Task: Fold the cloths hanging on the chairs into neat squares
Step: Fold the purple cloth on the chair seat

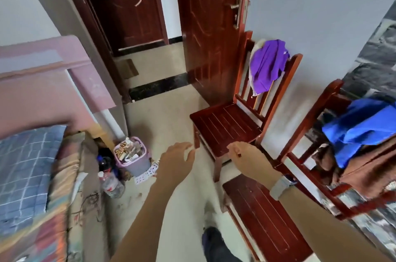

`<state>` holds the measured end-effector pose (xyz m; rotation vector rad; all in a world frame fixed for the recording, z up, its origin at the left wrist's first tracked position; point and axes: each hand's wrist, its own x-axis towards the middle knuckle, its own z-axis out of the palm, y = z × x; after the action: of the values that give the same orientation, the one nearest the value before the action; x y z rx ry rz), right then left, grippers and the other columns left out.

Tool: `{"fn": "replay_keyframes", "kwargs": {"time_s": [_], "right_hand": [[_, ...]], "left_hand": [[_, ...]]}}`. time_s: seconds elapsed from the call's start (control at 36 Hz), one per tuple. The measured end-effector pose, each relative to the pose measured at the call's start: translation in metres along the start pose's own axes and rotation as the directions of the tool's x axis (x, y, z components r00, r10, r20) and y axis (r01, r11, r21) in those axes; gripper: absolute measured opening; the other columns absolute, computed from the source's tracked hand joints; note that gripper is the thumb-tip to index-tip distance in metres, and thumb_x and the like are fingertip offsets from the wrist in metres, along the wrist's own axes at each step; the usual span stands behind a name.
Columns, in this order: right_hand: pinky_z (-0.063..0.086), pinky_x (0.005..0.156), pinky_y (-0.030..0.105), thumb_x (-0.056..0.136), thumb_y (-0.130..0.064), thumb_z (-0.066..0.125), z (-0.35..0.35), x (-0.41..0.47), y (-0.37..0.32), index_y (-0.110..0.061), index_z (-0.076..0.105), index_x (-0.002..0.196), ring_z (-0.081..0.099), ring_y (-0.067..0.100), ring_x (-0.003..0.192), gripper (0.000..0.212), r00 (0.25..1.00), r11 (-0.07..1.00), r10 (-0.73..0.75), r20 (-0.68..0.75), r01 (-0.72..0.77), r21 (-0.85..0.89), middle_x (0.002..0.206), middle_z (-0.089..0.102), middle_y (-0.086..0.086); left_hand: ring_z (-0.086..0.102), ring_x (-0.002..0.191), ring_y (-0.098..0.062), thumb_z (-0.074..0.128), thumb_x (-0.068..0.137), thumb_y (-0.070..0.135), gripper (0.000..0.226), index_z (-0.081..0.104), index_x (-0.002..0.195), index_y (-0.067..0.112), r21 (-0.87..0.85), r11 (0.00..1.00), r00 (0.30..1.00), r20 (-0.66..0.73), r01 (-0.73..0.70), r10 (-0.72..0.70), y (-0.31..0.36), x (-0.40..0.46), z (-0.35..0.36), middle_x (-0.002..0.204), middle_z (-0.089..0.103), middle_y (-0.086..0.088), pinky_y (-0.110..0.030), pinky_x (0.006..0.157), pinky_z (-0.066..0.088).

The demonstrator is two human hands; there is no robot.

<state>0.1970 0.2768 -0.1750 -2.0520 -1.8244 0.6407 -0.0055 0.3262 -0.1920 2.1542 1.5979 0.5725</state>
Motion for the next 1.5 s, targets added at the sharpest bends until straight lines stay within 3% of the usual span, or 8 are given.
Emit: {"fn": "replay_keyframes", "kwargs": {"time_s": [0.14,0.47,0.69,0.97,1.08,1.19,1.33,1.5], "right_hand": [[0.045,0.072,0.027,0.096,-0.023,0.036,-0.010,0.094,0.019,-0.015,0.056,0.120,0.062,0.017,0.083,0.032,0.996,0.995,0.081,0.043,-0.083,0.048,0.113,0.061,0.004],[0.043,0.096,0.034,0.095,-0.022,0.037,-0.024,0.265,0.047,-0.019,0.057,0.121,0.054,0.023,0.114,0.032,0.963,0.961,0.262,0.066,-0.267,0.072,0.123,0.059,0.003],[0.045,0.094,0.033,0.094,-0.021,0.039,-0.033,0.366,0.082,-0.018,0.062,0.114,0.058,0.023,0.110,0.030,0.901,0.894,0.433,-0.032,-0.424,0.147,0.118,0.063,0.002],[0.048,0.084,0.039,0.092,-0.019,0.047,-0.084,0.459,0.096,-0.015,0.066,0.105,0.062,0.031,0.100,0.023,0.613,0.684,0.729,-0.306,-0.664,0.300,0.107,0.068,0.009],[0.050,0.076,0.040,0.086,-0.011,0.055,-0.118,0.482,0.112,-0.008,0.065,0.095,0.061,0.033,0.087,0.014,0.323,0.648,0.722,-0.611,-0.625,0.435,0.092,0.067,0.012],[0.045,0.085,0.046,0.084,-0.022,0.057,-0.161,0.496,0.146,-0.005,0.060,0.109,0.052,0.039,0.101,0.030,0.090,0.578,0.652,-0.753,-0.701,0.417,0.106,0.059,0.018],[0.033,0.097,0.046,0.084,-0.050,0.053,-0.191,0.508,0.180,-0.014,0.038,0.135,0.036,0.033,0.123,0.064,0.059,0.341,0.822,-0.566,-0.847,0.408,0.133,0.041,0.012],[0.033,0.094,0.043,0.086,-0.037,0.048,-0.197,0.513,0.188,-0.008,0.051,0.116,0.043,0.030,0.116,0.042,0.088,0.304,0.858,-0.505,-0.881,0.362,0.123,0.049,0.011]], "left_hand": [[0.056,0.111,-0.022,0.038,0.081,0.043,0.051,0.062,0.115,0.014,-0.038,0.995,0.994,0.065,0.089,-0.086,-0.024,0.089,0.019,0.119,0.061,-0.004,-0.028,0.097,0.036],[0.055,0.106,-0.022,0.048,0.091,0.032,0.031,0.060,0.114,0.016,-0.046,0.987,0.951,0.277,0.154,-0.135,-0.054,0.273,0.045,0.114,0.061,-0.003,-0.033,0.093,0.042],[0.057,0.104,-0.017,0.044,0.093,0.033,0.032,0.056,0.120,0.019,-0.097,0.995,0.875,0.480,-0.025,0.069,-0.037,0.437,0.085,0.118,0.058,0.000,-0.034,0.093,0.046],[0.059,0.104,-0.023,0.046,0.090,0.030,0.034,0.063,0.113,0.011,-0.214,0.869,0.695,0.529,-0.446,0.487,0.039,0.625,0.131,0.111,0.064,-0.007,-0.038,0.091,0.046],[0.055,0.108,-0.025,0.050,0.091,0.021,0.029,0.059,0.116,0.008,-0.281,0.712,0.564,0.455,-0.644,0.690,0.084,0.658,0.149,0.114,0.061,-0.008,-0.039,0.094,0.045],[0.055,0.109,-0.031,0.059,0.084,0.016,0.035,0.057,0.118,0.009,-0.312,0.496,0.397,0.330,-0.810,0.856,0.132,0.669,0.171,0.120,0.058,-0.010,-0.045,0.088,0.049],[0.040,0.130,-0.027,0.059,0.081,0.018,0.048,0.049,0.127,0.011,-0.242,0.348,0.266,0.315,-0.906,0.911,0.176,0.675,0.193,0.138,0.044,-0.010,-0.044,0.086,0.047],[0.018,0.140,-0.016,0.042,0.092,0.026,0.047,0.036,0.138,0.018,-0.157,0.360,0.265,0.429,-0.920,0.863,0.188,0.678,0.204,0.150,0.027,0.000,-0.038,0.096,0.036]]}}
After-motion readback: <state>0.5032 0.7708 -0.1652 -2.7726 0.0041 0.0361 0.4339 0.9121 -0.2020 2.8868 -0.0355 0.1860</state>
